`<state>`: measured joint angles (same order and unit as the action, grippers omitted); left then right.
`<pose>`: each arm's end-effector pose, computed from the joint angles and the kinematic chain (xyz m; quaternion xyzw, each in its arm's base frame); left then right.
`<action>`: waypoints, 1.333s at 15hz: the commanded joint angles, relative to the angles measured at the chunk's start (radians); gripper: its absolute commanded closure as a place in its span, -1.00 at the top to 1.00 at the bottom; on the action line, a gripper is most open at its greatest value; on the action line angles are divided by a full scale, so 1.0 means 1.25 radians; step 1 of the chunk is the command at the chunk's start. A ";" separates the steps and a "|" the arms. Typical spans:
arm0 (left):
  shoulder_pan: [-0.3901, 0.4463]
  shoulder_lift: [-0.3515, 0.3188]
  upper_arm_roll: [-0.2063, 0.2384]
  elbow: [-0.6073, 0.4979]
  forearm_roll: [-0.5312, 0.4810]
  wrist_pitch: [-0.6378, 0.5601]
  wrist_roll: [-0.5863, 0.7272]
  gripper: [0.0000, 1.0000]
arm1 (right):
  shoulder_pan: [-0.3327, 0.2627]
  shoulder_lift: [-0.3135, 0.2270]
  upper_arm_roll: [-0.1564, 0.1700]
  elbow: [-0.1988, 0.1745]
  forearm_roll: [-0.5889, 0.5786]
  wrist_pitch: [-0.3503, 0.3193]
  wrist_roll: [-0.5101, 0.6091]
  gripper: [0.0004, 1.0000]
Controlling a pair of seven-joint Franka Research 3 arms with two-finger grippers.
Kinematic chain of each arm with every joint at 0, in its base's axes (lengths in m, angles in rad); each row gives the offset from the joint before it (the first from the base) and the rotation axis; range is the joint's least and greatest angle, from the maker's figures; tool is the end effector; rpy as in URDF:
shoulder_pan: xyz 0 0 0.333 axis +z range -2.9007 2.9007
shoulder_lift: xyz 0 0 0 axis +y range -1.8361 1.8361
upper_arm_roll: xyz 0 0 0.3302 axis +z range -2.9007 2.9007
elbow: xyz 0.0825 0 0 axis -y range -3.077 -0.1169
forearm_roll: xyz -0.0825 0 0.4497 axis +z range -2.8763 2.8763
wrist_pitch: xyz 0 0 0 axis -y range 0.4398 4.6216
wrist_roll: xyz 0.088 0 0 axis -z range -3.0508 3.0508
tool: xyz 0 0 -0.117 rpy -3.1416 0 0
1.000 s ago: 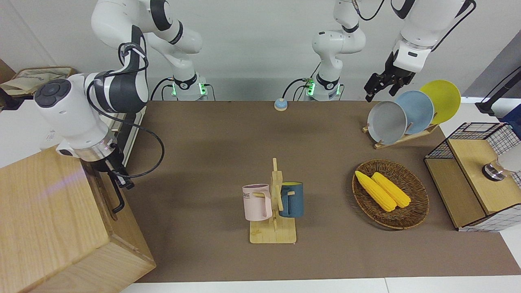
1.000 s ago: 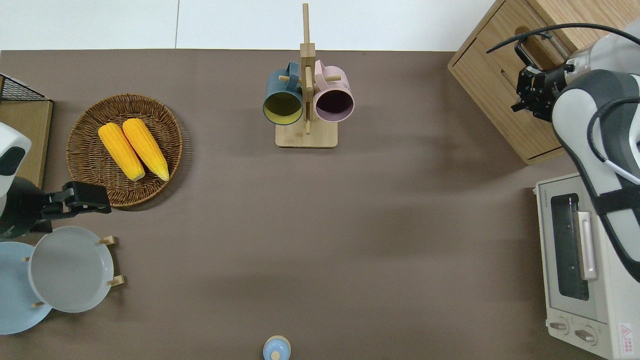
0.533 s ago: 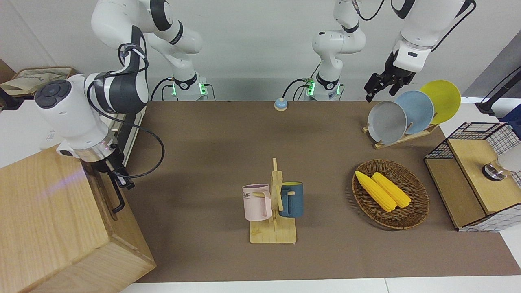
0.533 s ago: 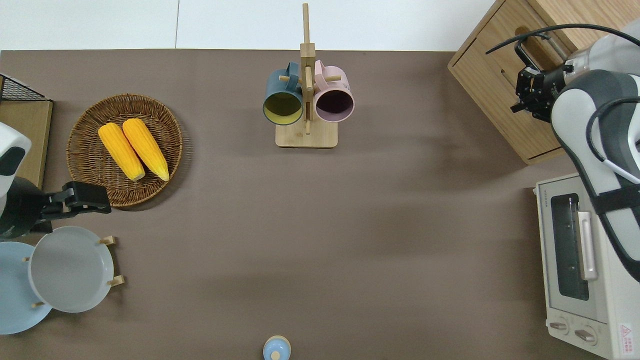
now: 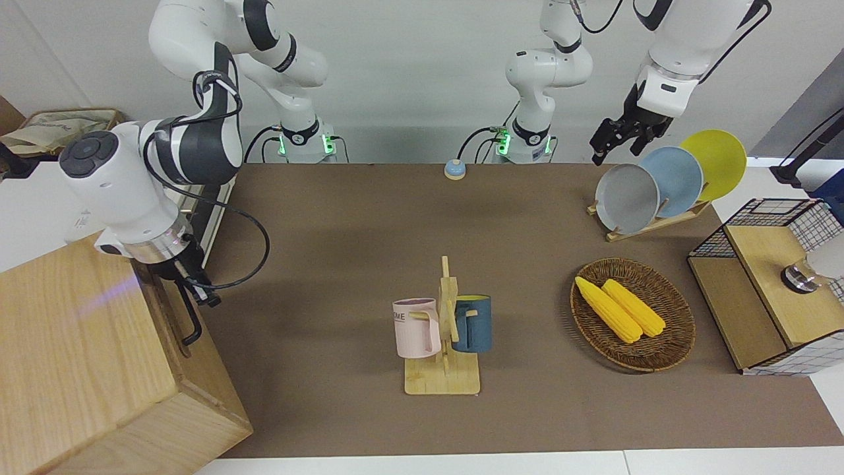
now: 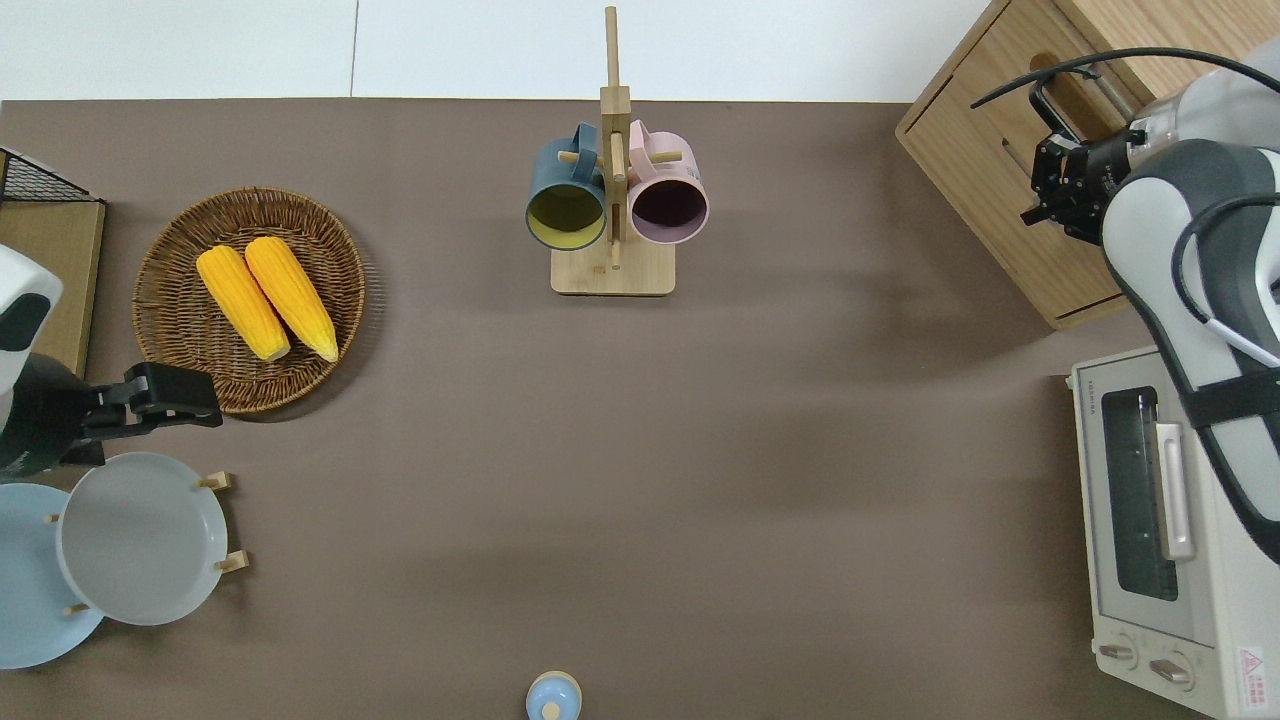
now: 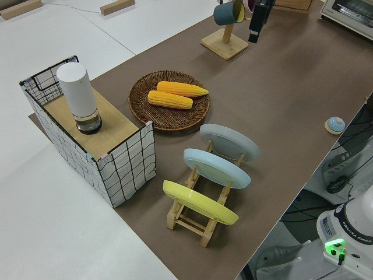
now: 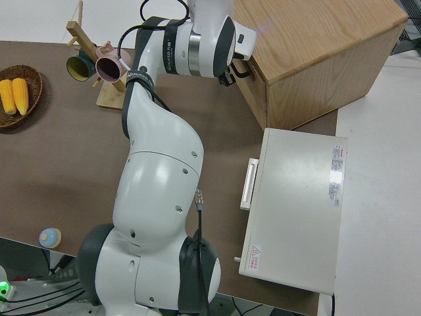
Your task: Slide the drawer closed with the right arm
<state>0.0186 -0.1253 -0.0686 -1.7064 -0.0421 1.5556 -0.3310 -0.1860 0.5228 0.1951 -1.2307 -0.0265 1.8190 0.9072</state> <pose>0.5751 -0.0360 0.6295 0.9899 0.1403 -0.0158 0.0140 0.7875 -0.0289 0.4720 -0.8945 0.4441 -0.0181 0.0479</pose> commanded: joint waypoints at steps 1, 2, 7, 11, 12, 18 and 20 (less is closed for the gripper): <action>0.000 -0.006 0.003 0.003 -0.001 -0.012 0.006 0.99 | 0.021 -0.009 0.011 0.018 -0.012 -0.027 -0.016 -1.00; 0.000 -0.006 0.003 0.003 -0.001 -0.012 0.006 0.99 | 0.043 -0.021 0.010 0.016 -0.014 -0.038 -0.018 -1.00; 0.000 -0.006 0.003 0.003 -0.001 -0.012 0.006 0.99 | 0.157 -0.061 0.000 0.007 -0.077 -0.106 -0.021 -1.00; 0.000 -0.006 0.003 0.003 -0.001 -0.012 0.006 0.99 | 0.192 -0.124 -0.004 -0.067 -0.073 -0.130 -0.080 -1.00; 0.000 -0.006 0.003 0.003 -0.001 -0.012 0.006 0.99 | 0.203 -0.135 -0.005 -0.079 -0.072 -0.137 -0.143 -1.00; 0.000 -0.006 0.003 0.003 -0.001 -0.012 0.006 0.99 | 0.280 -0.246 -0.135 -0.158 -0.021 -0.184 -0.416 -1.00; 0.000 -0.006 0.003 0.003 -0.001 -0.012 0.006 0.99 | 0.273 -0.278 -0.157 -0.185 0.001 -0.175 -0.480 -1.00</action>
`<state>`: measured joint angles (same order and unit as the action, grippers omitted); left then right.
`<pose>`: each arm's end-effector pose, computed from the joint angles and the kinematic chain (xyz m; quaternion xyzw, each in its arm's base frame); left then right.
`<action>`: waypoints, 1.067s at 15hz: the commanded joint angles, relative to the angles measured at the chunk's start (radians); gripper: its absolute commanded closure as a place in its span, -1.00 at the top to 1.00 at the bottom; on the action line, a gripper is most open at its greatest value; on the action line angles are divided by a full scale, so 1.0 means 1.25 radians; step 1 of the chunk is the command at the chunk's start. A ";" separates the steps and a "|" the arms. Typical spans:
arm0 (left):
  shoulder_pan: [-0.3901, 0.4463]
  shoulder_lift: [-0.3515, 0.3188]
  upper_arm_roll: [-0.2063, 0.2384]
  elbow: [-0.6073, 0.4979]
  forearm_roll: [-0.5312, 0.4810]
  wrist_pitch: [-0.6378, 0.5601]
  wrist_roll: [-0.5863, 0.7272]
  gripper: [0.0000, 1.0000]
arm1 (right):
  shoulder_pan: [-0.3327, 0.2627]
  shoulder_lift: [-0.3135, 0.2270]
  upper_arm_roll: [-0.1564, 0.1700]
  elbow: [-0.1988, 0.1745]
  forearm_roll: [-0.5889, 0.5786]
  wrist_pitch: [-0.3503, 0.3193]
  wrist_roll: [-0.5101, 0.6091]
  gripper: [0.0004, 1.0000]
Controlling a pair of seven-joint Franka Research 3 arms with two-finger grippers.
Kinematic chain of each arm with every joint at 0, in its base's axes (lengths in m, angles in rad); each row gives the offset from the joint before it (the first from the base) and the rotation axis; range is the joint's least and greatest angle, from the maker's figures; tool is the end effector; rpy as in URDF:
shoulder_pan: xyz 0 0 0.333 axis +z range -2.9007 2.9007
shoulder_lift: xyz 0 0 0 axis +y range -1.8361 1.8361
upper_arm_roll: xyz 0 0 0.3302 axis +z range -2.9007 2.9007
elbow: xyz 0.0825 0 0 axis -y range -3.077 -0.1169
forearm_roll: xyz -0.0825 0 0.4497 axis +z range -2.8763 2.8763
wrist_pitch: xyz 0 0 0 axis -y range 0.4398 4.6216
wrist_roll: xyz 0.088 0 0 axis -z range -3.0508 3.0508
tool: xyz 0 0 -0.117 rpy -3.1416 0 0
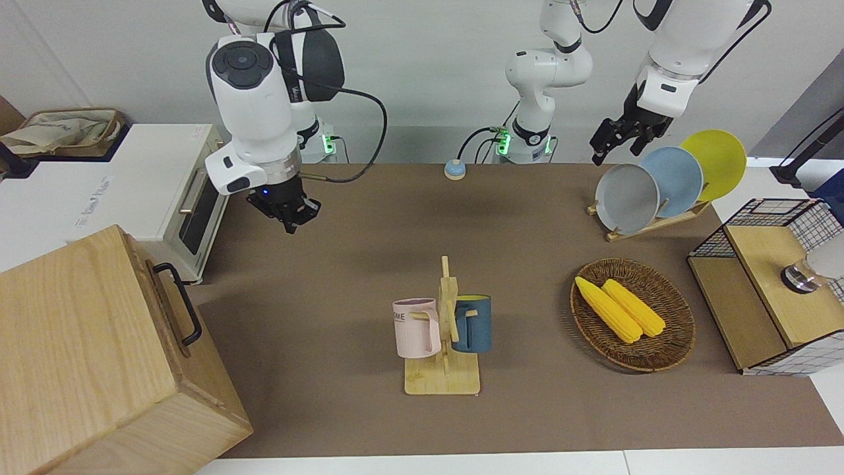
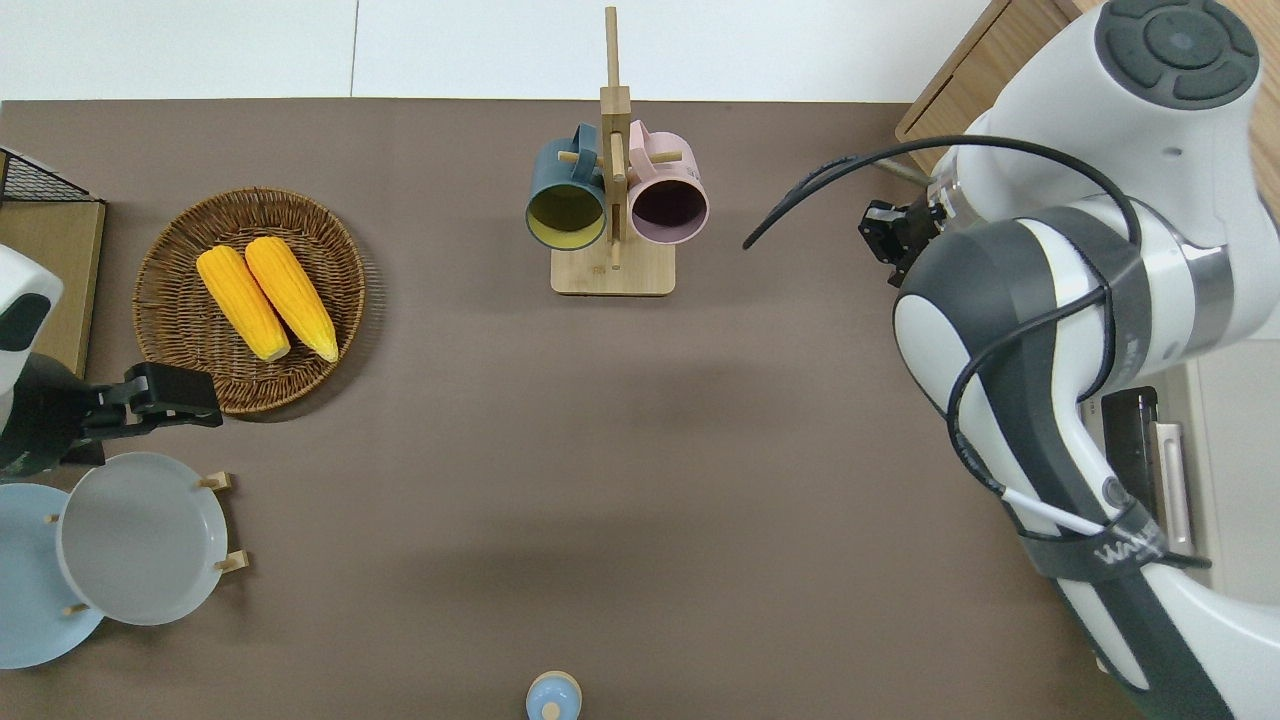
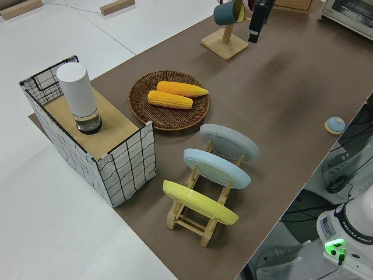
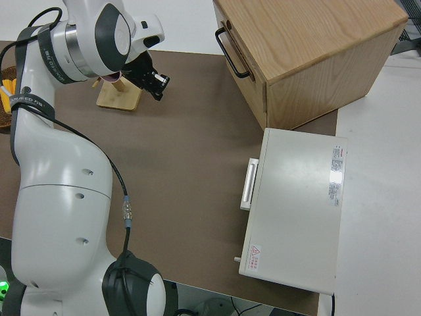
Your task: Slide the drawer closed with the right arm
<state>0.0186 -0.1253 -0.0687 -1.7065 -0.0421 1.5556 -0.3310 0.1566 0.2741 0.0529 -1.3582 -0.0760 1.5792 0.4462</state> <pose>0.5751 -0.0361 0.6294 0.9899 0.1402 -0.0159 0.0140 0.6917 0.1333 0.5622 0.9923 -0.1175 -0.0150 0.0376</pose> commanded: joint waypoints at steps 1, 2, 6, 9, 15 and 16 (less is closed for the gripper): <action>0.000 -0.006 0.003 0.003 -0.001 -0.014 0.006 0.99 | -0.004 -0.101 -0.053 -0.105 0.047 0.030 -0.141 -1.00; 0.000 -0.006 0.003 0.003 -0.001 -0.012 0.006 0.99 | -0.005 -0.125 -0.063 -0.134 0.051 0.046 -0.175 -1.00; 0.000 -0.006 0.003 0.003 -0.001 -0.012 0.006 0.99 | -0.042 -0.174 -0.072 -0.189 0.090 0.077 -0.259 -1.00; 0.000 -0.006 0.003 0.003 -0.001 -0.012 0.006 0.99 | -0.060 -0.182 -0.073 -0.189 0.114 0.065 -0.298 -1.00; 0.000 -0.006 0.003 0.003 -0.001 -0.012 0.006 0.99 | -0.061 -0.169 -0.072 -0.148 0.103 0.038 -0.285 0.98; 0.000 -0.006 0.003 0.003 -0.001 -0.012 0.006 0.99 | -0.060 -0.164 -0.072 -0.143 0.100 0.036 -0.285 0.98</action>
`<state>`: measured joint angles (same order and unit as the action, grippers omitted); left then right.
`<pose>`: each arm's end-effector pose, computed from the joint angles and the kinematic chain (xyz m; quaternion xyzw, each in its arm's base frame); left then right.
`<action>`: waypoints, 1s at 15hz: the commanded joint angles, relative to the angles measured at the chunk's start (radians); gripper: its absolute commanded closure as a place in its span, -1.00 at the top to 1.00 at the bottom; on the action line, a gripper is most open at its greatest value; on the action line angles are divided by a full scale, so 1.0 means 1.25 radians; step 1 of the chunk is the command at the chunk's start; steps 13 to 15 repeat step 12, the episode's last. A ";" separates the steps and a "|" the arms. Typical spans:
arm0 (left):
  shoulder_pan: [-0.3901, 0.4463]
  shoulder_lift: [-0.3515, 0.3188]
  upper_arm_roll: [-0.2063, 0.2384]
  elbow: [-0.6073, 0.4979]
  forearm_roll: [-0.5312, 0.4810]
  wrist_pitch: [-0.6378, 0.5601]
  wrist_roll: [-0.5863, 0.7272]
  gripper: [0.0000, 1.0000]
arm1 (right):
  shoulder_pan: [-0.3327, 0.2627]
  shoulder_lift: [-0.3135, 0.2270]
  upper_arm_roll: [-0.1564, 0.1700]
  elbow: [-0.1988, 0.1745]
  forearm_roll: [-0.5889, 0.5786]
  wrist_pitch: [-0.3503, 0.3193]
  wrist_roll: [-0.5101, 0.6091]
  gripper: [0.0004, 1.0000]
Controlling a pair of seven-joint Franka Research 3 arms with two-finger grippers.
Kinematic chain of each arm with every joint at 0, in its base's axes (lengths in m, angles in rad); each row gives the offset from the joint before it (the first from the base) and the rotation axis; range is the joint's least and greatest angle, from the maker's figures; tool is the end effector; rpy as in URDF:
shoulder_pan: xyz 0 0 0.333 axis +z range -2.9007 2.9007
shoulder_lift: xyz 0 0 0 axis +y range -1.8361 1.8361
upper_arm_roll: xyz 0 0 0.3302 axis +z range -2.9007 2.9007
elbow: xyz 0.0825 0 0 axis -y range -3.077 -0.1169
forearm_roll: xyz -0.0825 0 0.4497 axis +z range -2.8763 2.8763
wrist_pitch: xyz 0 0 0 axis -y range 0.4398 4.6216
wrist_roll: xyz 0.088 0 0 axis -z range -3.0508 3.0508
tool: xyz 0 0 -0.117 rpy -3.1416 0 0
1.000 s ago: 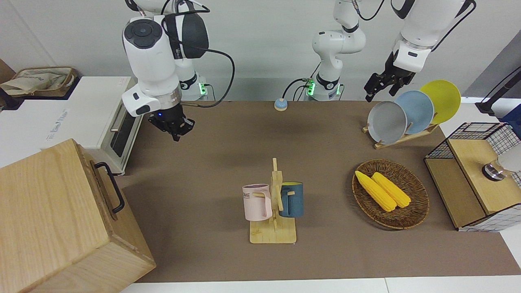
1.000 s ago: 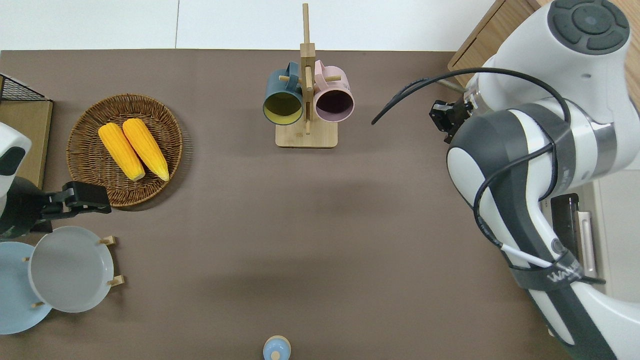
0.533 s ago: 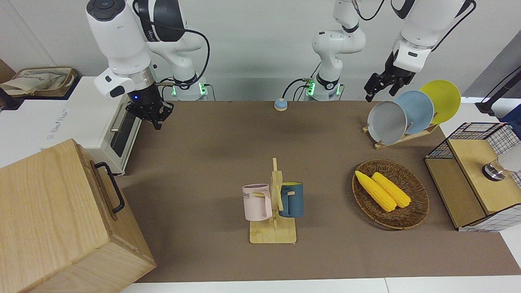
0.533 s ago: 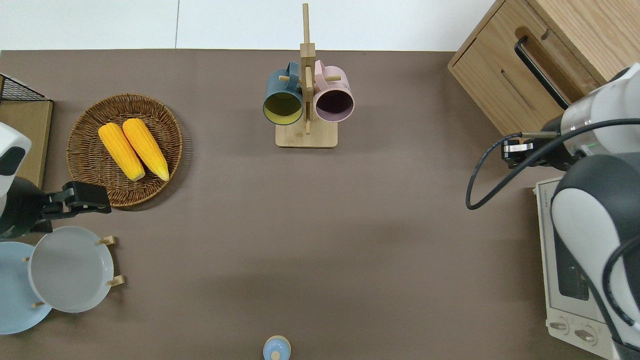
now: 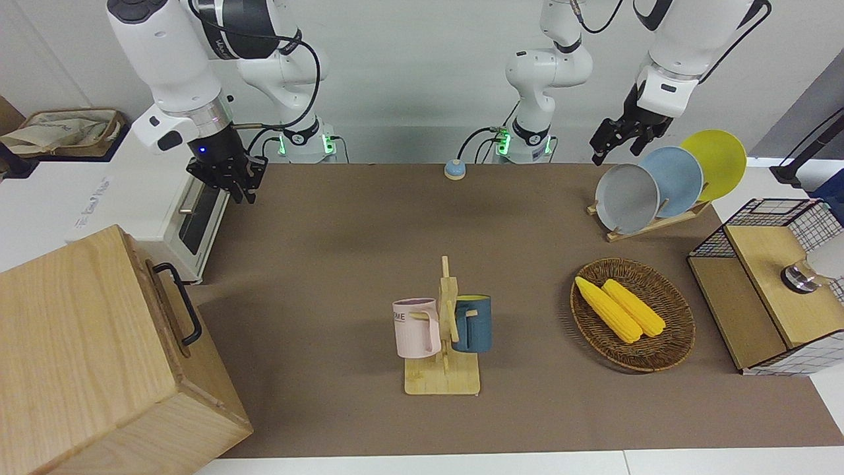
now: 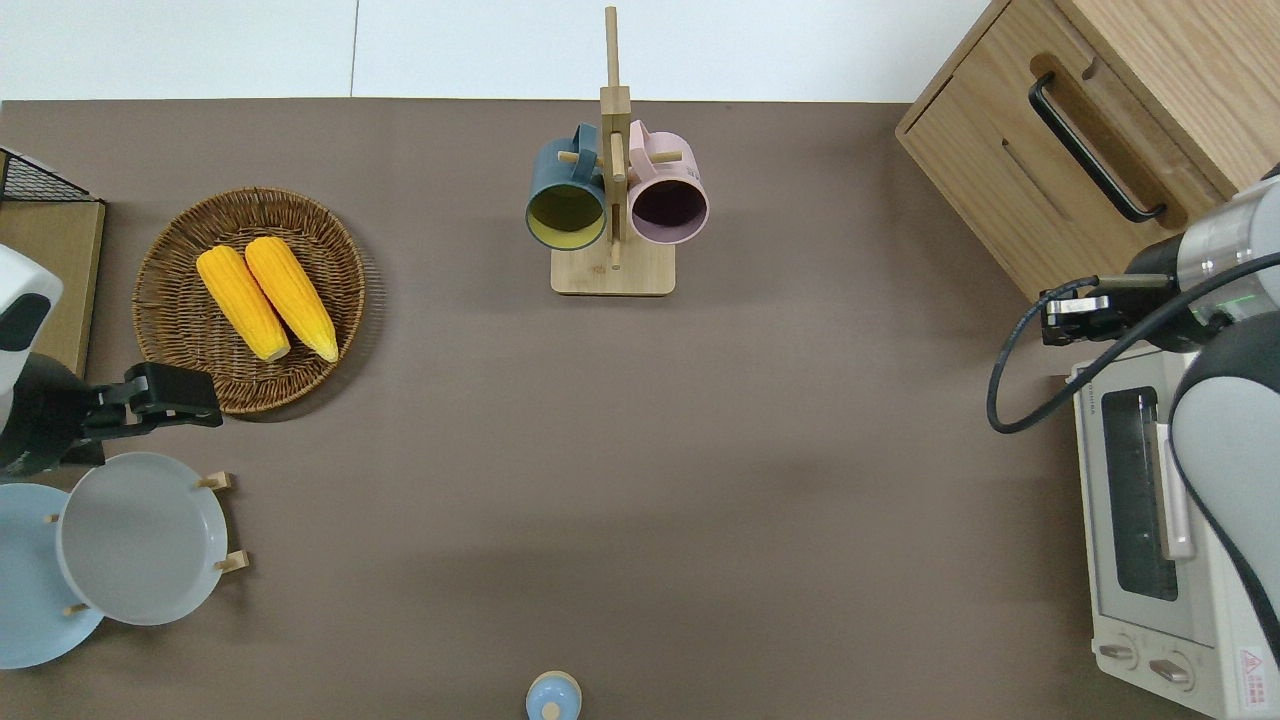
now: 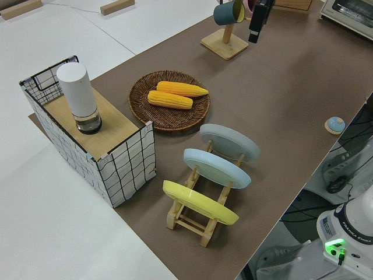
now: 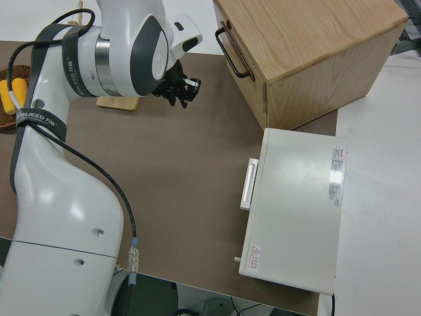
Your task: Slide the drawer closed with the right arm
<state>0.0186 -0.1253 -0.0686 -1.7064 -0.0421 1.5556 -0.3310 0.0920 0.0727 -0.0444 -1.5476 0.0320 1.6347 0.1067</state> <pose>0.5751 -0.0360 0.6295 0.9899 0.1403 -0.0158 0.0140 0.6482 0.0354 0.6009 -0.9994 0.0304 -0.0061 0.0149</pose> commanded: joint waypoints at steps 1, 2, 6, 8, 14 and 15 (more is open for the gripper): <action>0.000 -0.006 0.003 0.003 -0.001 -0.012 0.007 0.99 | -0.009 0.002 0.006 0.018 0.015 -0.009 -0.014 0.98; 0.000 -0.006 0.003 0.003 -0.001 -0.012 0.006 0.99 | -0.012 0.009 0.006 0.027 0.014 -0.011 -0.014 0.98; 0.000 -0.006 0.003 0.003 -0.001 -0.012 0.006 0.99 | 0.002 0.016 0.007 0.038 -0.024 -0.011 -0.012 0.98; 0.000 -0.006 0.003 0.003 -0.001 -0.012 0.006 0.99 | 0.004 0.018 0.013 0.038 -0.027 -0.009 -0.011 0.98; 0.000 -0.006 0.003 0.003 -0.001 -0.012 0.006 0.99 | -0.001 0.019 0.013 0.038 -0.028 -0.011 -0.013 0.98; 0.000 -0.006 0.003 0.003 -0.001 -0.012 0.006 0.99 | -0.001 0.019 0.013 0.038 -0.028 -0.011 -0.013 0.98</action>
